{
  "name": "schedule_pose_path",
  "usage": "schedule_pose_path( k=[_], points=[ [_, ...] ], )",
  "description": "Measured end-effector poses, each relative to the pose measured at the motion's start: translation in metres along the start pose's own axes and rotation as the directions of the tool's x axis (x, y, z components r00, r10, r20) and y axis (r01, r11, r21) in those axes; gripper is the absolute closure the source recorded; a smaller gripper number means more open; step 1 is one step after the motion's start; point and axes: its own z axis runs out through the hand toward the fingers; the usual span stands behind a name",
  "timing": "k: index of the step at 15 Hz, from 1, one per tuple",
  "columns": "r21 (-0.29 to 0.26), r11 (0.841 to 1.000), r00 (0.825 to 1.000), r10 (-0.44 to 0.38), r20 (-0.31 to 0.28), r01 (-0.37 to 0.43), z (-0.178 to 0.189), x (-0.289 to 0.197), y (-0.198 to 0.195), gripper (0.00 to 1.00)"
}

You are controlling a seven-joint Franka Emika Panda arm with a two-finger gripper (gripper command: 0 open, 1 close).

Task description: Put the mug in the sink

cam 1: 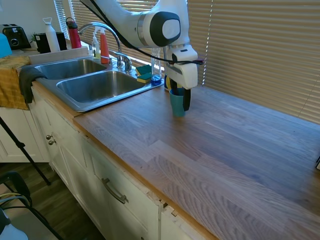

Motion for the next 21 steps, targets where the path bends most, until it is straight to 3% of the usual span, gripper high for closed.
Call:
schedule_pose_path(
  k=[13, 21],
  points=[
    [-0.011, 1.000, 1.000, -0.011, 0.002, 0.011, 0.020, -0.009, -0.005, 1.00],
    [0.055, 0.998, 1.000, -0.026, -0.010, 0.026, 0.007, -0.032, -0.016, 1.00]
  ],
)
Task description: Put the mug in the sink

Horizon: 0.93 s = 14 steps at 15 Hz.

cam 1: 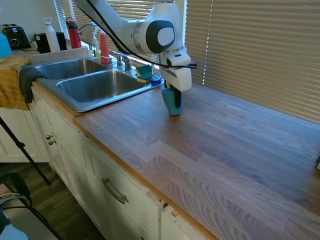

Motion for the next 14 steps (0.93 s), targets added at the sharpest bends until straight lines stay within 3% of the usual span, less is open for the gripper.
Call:
schedule_pose_path(
  k=[4, 9, 11, 14],
  points=[
    [0.071, 0.993, 0.996, -0.091, 0.011, 0.090, -0.037, -0.057, -0.014, 1.00],
    [0.170, 0.960, 0.973, -0.230, 0.028, 0.222, -0.089, -0.179, -0.044, 1.00],
    [0.182, 0.945, 0.959, -0.282, 0.029, 0.272, -0.094, -0.229, -0.060, 1.00],
    [0.181, 0.923, 0.933, -0.355, 0.054, 0.340, -0.071, -0.302, -0.093, 1.00]
  ],
)
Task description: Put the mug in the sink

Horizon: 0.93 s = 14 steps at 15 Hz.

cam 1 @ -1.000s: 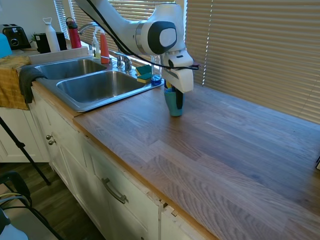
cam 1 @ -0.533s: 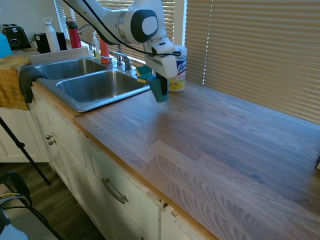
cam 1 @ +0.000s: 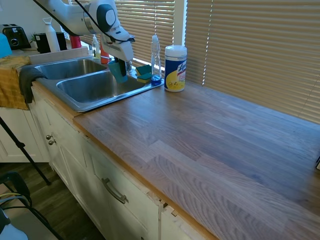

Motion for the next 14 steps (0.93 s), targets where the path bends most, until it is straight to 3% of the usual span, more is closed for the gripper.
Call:
schedule_pose_path(
  k=[5, 14],
  points=[
    [-0.035, 0.998, 0.998, -0.045, 0.049, 0.047, 0.077, -0.058, -0.052, 1.00],
    [-0.092, 0.996, 0.995, 0.003, 0.096, 0.006, 0.194, -0.062, -0.079, 1.00]
  ],
)
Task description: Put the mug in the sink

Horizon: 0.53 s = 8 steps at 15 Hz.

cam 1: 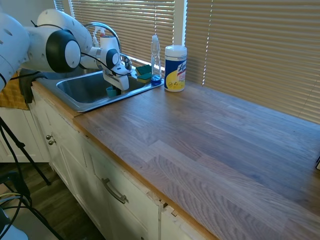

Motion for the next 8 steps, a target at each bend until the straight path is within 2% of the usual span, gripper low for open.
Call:
schedule_pose_path(
  k=[2, 3, 8],
  points=[
    [-0.019, 1.000, 1.000, 0.004, 0.002, -0.004, 0.015, 0.002, -0.001, 1.00],
    [-0.027, 1.000, 1.000, 0.006, 0.003, -0.006, 0.021, 0.003, -0.002, 0.00],
    [-0.038, 0.999, 1.000, 0.019, 0.014, -0.018, 0.025, 0.005, -0.005, 0.00]
  ],
)
